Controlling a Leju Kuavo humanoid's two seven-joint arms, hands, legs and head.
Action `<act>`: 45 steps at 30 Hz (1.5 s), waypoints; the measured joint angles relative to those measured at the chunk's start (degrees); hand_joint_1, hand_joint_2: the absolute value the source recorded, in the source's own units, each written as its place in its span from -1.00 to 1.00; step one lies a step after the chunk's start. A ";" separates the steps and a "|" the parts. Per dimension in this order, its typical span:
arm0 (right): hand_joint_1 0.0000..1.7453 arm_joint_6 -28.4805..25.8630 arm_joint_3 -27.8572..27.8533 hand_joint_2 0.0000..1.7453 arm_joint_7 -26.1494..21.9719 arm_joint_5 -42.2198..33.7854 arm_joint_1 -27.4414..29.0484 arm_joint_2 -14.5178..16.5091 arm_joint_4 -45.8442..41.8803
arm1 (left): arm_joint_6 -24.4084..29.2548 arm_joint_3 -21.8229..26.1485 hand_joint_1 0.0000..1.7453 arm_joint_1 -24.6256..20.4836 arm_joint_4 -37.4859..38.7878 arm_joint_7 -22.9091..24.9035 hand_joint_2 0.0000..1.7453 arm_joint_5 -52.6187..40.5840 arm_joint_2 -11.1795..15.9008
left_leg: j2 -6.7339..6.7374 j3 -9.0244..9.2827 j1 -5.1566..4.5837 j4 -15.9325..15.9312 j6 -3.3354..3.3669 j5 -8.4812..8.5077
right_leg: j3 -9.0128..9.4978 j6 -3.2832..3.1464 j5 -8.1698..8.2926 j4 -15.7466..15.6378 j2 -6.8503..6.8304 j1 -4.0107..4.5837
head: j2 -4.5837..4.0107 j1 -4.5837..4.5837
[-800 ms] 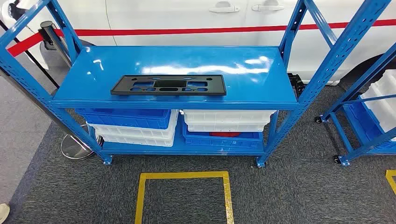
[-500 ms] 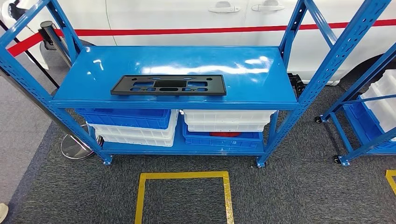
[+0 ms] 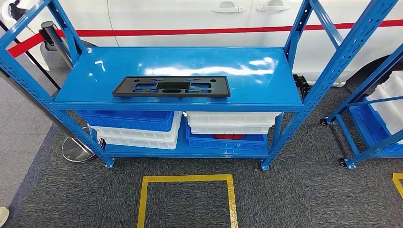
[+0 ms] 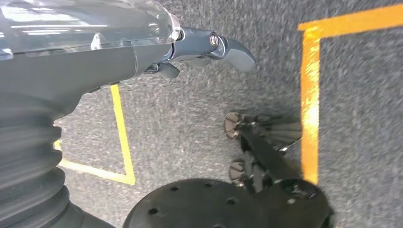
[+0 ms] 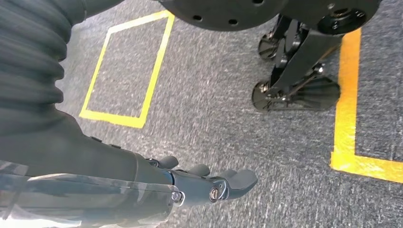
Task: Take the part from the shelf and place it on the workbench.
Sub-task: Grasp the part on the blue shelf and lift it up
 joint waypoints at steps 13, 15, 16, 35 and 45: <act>-1.00 2.44 -13.13 1.00 -1.42 15.55 -3.14 1.42 2.83 | -0.99 16.27 -1.00 -3.23 2.27 -4.41 -1.00 -10.34 -0.60 | 0.00 0.03 -0.01 0.04 0.00 0.00 | 0.00 0.02 0.01 -0.02 0.00 -0.02 | 0.00 0.01; -1.00 3.15 -15.23 1.00 -3.07 17.37 -3.76 1.78 3.26 | -1.07 18.68 -1.00 -3.74 2.68 -5.15 -1.00 -11.87 -0.74 | 0.00 -0.01 -0.03 0.08 0.00 0.00 | 0.00 0.06 0.04 -0.05 0.00 -0.04 | 0.00 0.01; -1.00 3.56 -16.24 0.50 -4.00 18.19 -4.12 1.96 3.45 | -1.10 19.81 -1.00 -3.98 2.87 -5.47 -1.00 -12.61 -0.82 | 0.00 -0.03 -0.04 0.11 0.01 0.00 | 0.00 0.09 0.06 -0.06 0.00 -0.06 | 0.00 0.01; -1.00 16.95 -17.04 -1.00 -21.69 9.79 -9.13 6.15 -13.02 | -1.13 34.31 -1.00 -6.89 5.15 -8.14 -1.00 -22.25 -2.20 | 0.39 0.26 0.05 -0.93 2.42 1.18 | -7.96 2.01 -6.48 15.11 -0.48 -0.18 | 0.00 0.33; -1.00 22.22 -13.69 -1.00 -26.19 2.47 -9.33 7.56 -32.75 | -1.05 37.98 -1.00 -7.64 5.89 -8.61 -1.00 -24.95 -2.72 | 0.00 0.05 -0.28 0.14 0.50 -0.32 | -2.21 0.38 2.44 -0.41 0.13 0.08 | 0.00 0.31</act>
